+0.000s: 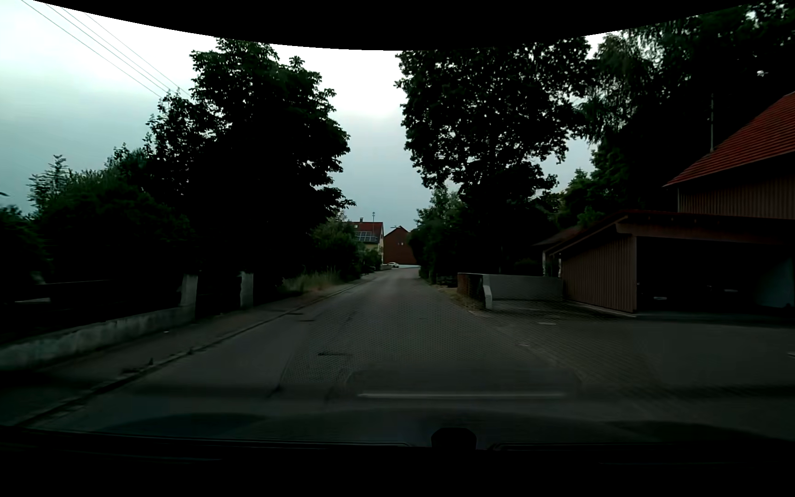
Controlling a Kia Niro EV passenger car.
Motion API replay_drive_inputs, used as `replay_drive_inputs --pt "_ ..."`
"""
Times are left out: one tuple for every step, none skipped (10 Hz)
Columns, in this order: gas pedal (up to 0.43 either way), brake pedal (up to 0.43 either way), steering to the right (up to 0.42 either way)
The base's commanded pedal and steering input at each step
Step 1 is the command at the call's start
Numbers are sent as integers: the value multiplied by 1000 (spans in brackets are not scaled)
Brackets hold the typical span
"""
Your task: Follow the waypoints while adhering to traffic rules and regulations
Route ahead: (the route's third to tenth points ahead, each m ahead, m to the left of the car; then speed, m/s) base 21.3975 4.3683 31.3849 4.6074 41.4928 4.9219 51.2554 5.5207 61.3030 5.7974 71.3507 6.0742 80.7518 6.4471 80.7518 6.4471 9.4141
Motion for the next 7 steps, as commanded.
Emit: replay_drive_inputs --pt "177 6 -38" --pt "177 6 -27" --pt "169 6 -16" --pt "157 6 -15" --pt "157 6 -11" --pt "157 6 -6" --pt "130 6 -4"
